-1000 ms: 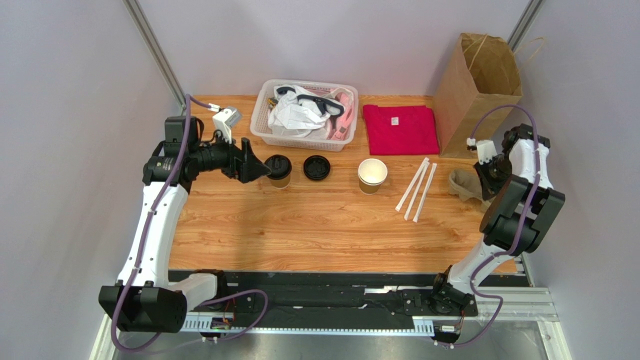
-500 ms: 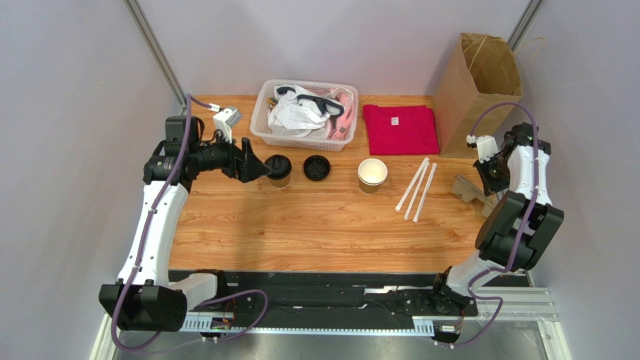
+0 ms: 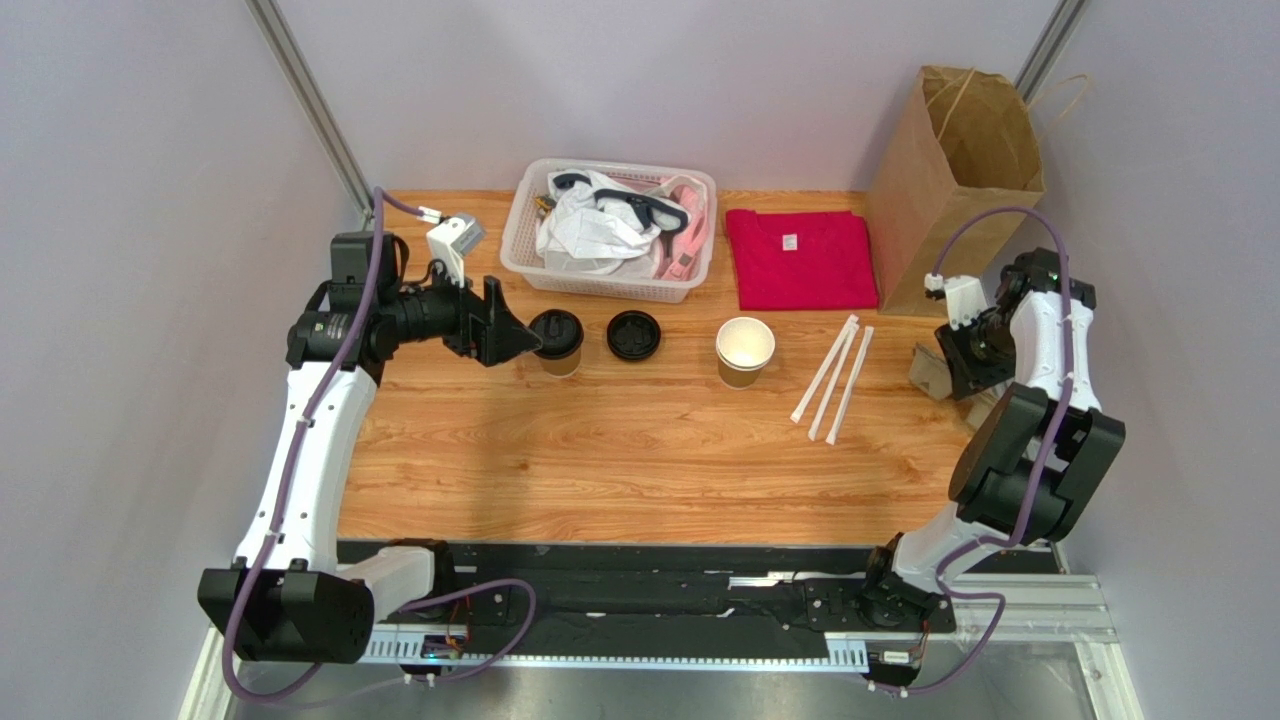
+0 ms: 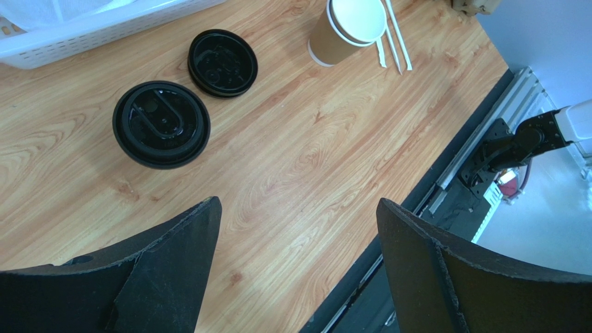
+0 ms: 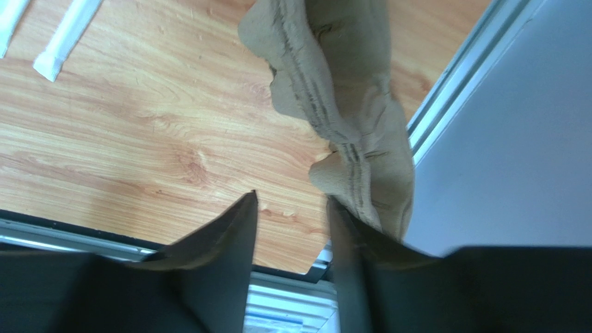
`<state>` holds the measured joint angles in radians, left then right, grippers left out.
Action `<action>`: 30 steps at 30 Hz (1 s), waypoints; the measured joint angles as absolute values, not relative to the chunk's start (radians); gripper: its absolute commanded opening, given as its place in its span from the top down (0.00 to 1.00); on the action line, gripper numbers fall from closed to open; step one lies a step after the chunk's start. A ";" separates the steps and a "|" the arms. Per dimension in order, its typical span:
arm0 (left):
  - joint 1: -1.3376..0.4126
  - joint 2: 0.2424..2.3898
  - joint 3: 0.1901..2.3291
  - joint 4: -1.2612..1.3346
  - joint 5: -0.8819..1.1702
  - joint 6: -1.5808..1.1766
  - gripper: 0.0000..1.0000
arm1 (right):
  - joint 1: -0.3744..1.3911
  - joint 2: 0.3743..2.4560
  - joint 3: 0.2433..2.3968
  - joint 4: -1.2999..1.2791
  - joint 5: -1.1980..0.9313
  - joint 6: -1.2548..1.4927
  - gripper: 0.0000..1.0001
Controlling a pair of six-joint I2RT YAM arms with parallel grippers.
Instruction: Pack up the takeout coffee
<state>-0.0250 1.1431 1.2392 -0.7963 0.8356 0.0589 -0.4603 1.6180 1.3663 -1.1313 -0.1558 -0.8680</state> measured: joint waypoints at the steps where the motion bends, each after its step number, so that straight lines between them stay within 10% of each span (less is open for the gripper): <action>1: -0.025 1.143 1.239 -0.796 0.836 0.063 0.09 | -0.464 1.619 1.386 -1.140 -0.163 -0.869 0.35; 30: -0.044 1.143 1.252 -0.827 0.844 0.130 0.08 | -0.582 1.976 1.718 -1.335 -0.250 -0.933 0.70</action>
<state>-0.0441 1.1427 1.2522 -0.8272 0.8436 0.1299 -0.5816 1.9762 1.7176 -1.3354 -0.2497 -0.9329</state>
